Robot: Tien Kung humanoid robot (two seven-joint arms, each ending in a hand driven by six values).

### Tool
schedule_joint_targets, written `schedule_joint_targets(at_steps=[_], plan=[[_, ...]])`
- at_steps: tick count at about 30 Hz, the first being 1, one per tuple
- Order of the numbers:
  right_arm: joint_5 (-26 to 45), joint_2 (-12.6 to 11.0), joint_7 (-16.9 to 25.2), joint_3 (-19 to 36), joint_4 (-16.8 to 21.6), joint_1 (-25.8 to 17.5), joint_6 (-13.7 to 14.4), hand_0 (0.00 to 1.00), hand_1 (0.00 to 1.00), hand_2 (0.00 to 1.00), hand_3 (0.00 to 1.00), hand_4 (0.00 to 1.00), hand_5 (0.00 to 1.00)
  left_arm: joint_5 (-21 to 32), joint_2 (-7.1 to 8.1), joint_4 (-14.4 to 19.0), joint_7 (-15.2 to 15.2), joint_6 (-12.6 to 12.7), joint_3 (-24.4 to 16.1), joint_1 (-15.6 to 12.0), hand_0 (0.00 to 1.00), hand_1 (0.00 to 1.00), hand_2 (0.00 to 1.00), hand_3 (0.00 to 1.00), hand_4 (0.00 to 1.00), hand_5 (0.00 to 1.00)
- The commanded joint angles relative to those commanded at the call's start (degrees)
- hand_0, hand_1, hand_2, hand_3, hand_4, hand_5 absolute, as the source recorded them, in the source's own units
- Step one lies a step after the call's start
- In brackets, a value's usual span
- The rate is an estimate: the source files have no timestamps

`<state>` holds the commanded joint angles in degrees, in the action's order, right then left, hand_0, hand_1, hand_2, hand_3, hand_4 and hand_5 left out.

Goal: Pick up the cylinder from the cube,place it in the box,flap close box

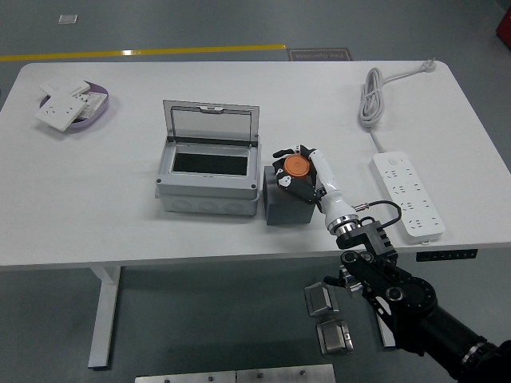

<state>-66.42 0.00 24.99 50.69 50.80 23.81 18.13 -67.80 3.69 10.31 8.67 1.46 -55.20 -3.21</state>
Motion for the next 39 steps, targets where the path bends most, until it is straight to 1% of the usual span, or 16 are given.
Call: schedule_joint_targets(at_steps=[4, 5, 10, 11, 15, 16, 19, 22, 23, 28, 29, 34, 35, 39], plan=[[0.0, 0.0, 0.0, -0.1, 0.1, 0.1, 0.1, 0.522, 0.550, 0.463, 0.467, 0.141, 0.002, -0.1, 0.07, 0.0, -0.1, 0.1, -0.2, 0.1, 0.583, 0.588, 0.522, 0.550, 0.457, 0.019], [0.0, 0.0, 0.0, -0.1, 0.2, 0.2, 0.2, 0.532, 0.558, 0.467, 0.479, 0.155, 0.002, -0.2, 0.09, 0.0, -0.1, 0.1, -0.3, 0.1, 0.583, 0.588, 0.522, 0.550, 0.459, 0.018], [-0.1, 0.0, -0.5, 0.0, 1.0, 0.9, 1.0, 0.532, 0.558, 0.467, 0.479, 0.155, 0.002, -0.3, 0.07, 0.0, -0.3, 0.2, -0.4, 0.1, 0.583, 0.588, 0.522, 0.550, 0.459, 0.018], [-0.2, 0.0, -0.7, 0.0, 1.2, 1.1, 1.2, 0.532, 0.557, 0.463, 0.470, 0.122, 0.002, -0.2, 0.05, 0.0, -0.3, 0.2, -0.4, 0.1, 0.584, 0.589, 0.524, 0.554, 0.464, 0.015], [-1.3, 0.0, -1.8, -0.3, 2.4, 2.6, 2.3, 0.532, 0.557, 0.463, 0.470, 0.122, 0.002, -0.4, -0.01, 0.0, -0.4, 0.3, -0.5, 0.1, 0.584, 0.589, 0.524, 0.554, 0.464, 0.015], [-1.6, 0.0, -2.1, -0.4, 2.7, 3.1, 2.6, 0.483, 0.536, 0.449, 0.437, 0.002, 0.002, -0.4, -0.02, 0.0, -0.4, 0.4, -0.5, 0.0, 0.584, 0.590, 0.524, 0.553, 0.466, 0.022], [-3.1, 0.0, -3.6, -1.4, 3.6, 4.9, 3.6, 0.483, 0.536, 0.449, 0.437, 0.002, 0.002, -0.5, -0.07, 0.0, -0.4, 0.4, -0.6, -0.1, 0.584, 0.590, 0.524, 0.553, 0.466, 0.022], [-6.0, 0.0, -6.2, -3.8, 4.6, 7.8, 4.5, 0.483, 0.536, 0.449, 0.437, 0.002, 0.002, -0.7, -0.13, 0.0, -0.3, 0.5, -0.8, -0.2, 0.584, 0.590, 0.524, 0.553, 0.466, 0.022], [-7.1, 0.0, -7.2, -4.8, 4.8, 9.0, 4.6, 0.437, 0.502, 0.433, 0.372, 0.002, 0.002, -0.8, -0.13, 0.0, -0.2, 0.5, -0.9, -0.3, 0.584, 0.590, 0.525, 0.553, 0.470, 0.023], [-12.6, 0.0, -12.4, -10.4, 5.0, 14.4, 4.8, 0.437, 0.502, 0.433, 0.372, 0.002, 0.002, -1.5, 0.01, 0.0, 0.0, 0.4, -1.7, -0.3, 0.584, 0.590, 0.525, 0.553, 0.470, 0.023], [-13.8, 0.0, -13.5, -11.7, 4.7, 15.6, 4.7, 0.347, 0.448, 0.417, 0.325, 0.002, 0.002, -1.7, 0.08, 0.0, 0.0, 0.3, -1.8, -0.3, 0.584, 0.591, 0.526, 0.554, 0.474, 0.022], [-18.8, 0.0, -18.4, -17.3, 2.3, 20.4, 3.3, 0.347, 0.448, 0.417, 0.325, 0.002, 0.002, -2.2, 0.42, 0.0, 0.2, 0.2, -2.2, -0.1, 0.584, 0.591, 0.526, 0.554, 0.474, 0.022], [-19.4, 0.0, -19.0, -18.3, 1.8, 21.0, 3.0, 0.285, 0.415, 0.412, 0.318, 0.002, 0.002, -2.3, 0.47, 0.0, 0.2, 0.2, -2.2, -0.1, 0.584, 0.591, 0.525, 0.554, 0.475, 0.024], [-20.9, 0.0, -21.4, -22.3, -0.3, 23.5, 1.5, 0.285, 0.415, 0.412, 0.318, 0.002, 0.002, -2.6, 0.72, 0.0, 0.4, 0.1, -2.5, -0.1, 0.584, 0.591, 0.525, 0.554, 0.475, 0.024]])
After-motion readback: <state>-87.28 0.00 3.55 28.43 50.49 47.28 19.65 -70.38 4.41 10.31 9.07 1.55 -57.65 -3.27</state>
